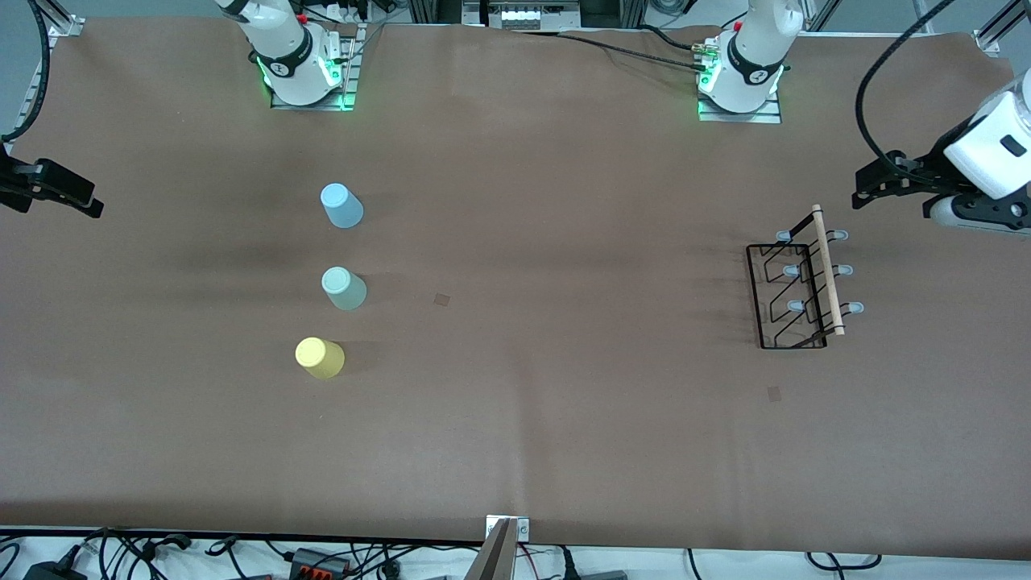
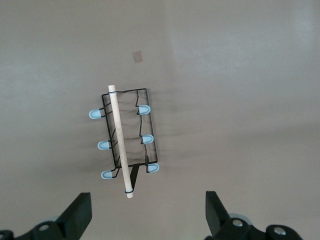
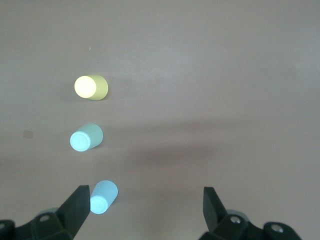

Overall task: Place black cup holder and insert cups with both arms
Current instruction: 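Reach the right gripper toward the pale teal cup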

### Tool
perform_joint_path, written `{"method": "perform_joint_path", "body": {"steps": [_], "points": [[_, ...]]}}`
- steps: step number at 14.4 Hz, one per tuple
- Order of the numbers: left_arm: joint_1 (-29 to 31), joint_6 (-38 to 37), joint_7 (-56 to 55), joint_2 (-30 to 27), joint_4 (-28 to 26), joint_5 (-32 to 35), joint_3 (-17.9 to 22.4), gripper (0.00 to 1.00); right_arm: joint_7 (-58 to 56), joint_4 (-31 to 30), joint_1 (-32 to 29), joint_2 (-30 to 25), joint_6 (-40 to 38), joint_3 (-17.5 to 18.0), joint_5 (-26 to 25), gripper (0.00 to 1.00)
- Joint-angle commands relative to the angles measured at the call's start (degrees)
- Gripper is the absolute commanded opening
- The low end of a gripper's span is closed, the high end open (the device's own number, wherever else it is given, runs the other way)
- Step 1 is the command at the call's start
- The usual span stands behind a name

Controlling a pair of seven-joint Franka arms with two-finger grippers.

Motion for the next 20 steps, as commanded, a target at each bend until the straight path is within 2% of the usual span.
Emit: {"method": "perform_joint_path", "body": {"steps": [1,6,10,12,14,15,17,20], "points": [[0.77,0.04,1.44,0.3,0.46,0.84,0.13,1.0,0.69,-0.93,-0.17,-1.15,-0.13,0.01,0.95,1.0],[1.3,-0.05,1.44,0.3,0.46,0.93,0.13,1.0,-0.36,-2.15,0.18,-0.98,-0.21,0.09,0.95,1.0],[2.53,-0.66,1.35,0.99,0.46,0.84,0.13,1.0,-0.36,-8.39,1.14,-1.59,1.53,2.1,0.95,1.0],[2.62,-1.54,1.44,1.26,0.46,0.84,0.13,1.0,0.51,-13.12,3.51,0.16,8.18,2.91,1.04,1.0],[2.62,-1.81,1.35,1.26,0.38,0.93,-0.31,1.0,0.87,-21.1,5.88,0.69,20.2,2.91,1.04,1.0],[2.45,-1.72,1.44,1.35,0.38,1.02,-0.49,1.0,1.39,-22.79,6.59,1.91,24.09,2.91,1.04,1.0],[2.01,-2.24,1.18,1.53,0.2,1.02,-0.66,1.0,5.59,-24.74,8.96,3.67,27.98,3.17,1.04,1.0],[2.0,-4.35,0.91,2.32,0.38,0.93,-0.66,1.0,7.89,-32.97,11.86,3.86,38.24,3.17,1.04,1.0]]}}
